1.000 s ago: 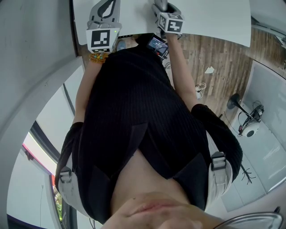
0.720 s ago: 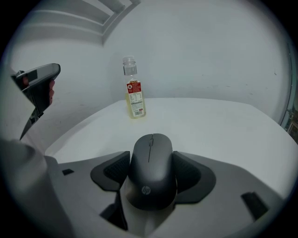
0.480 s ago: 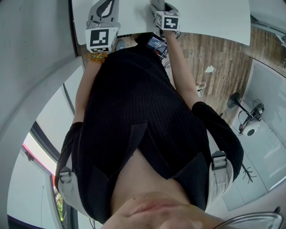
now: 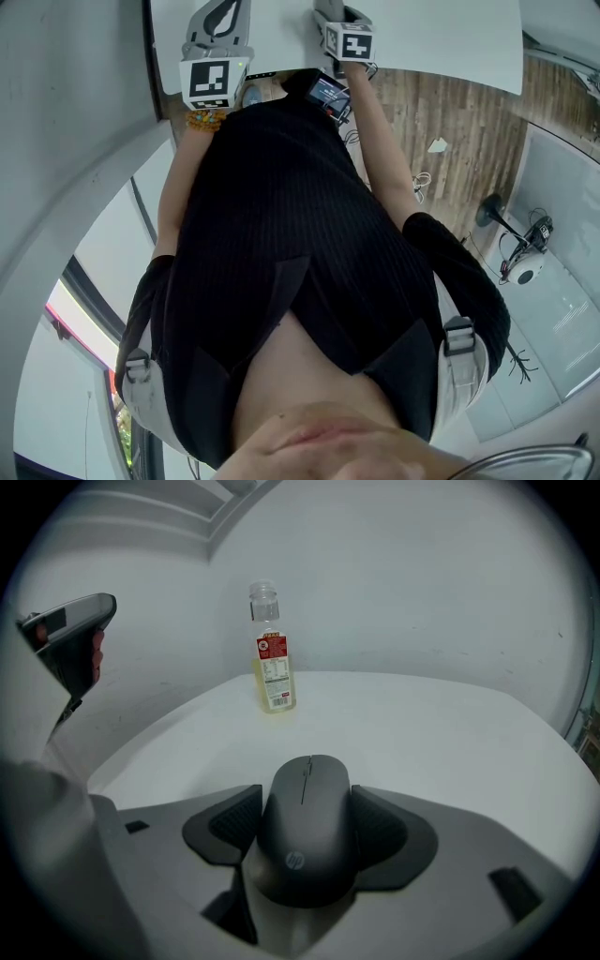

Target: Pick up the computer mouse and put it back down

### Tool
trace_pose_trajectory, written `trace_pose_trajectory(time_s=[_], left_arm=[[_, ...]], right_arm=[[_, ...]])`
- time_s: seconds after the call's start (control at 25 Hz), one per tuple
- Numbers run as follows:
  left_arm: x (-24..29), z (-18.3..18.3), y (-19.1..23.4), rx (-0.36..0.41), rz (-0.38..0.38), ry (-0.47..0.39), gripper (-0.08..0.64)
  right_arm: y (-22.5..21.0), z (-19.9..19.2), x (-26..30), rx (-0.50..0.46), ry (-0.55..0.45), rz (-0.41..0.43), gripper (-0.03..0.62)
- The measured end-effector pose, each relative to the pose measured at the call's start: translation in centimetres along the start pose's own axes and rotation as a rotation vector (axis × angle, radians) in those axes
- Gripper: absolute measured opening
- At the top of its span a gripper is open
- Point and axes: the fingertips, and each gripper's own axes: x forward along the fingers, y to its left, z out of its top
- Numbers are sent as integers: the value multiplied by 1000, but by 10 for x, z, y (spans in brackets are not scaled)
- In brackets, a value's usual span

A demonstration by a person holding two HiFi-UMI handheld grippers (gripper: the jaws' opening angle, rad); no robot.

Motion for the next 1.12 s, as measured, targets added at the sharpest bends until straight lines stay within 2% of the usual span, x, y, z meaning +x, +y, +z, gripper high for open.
trace_pose_trajectory(time_s=[0.4,0.64,0.88,1.12], left_arm=[[-14,2,7,-7,15,-1,13],[-23,0,7,-22,7,-2,14],[-27,5,0,-56,-17,-8,14],[-25,24,-30,-56,-74,-35,13]], right_arm=[[3,-4,-1,-92,-27,-37,279],[8,18,-16,-110,-69,-39,285],[27,59,-60,-125,-214,-58,284],[60,104,-122,-224,-404,51,282]])
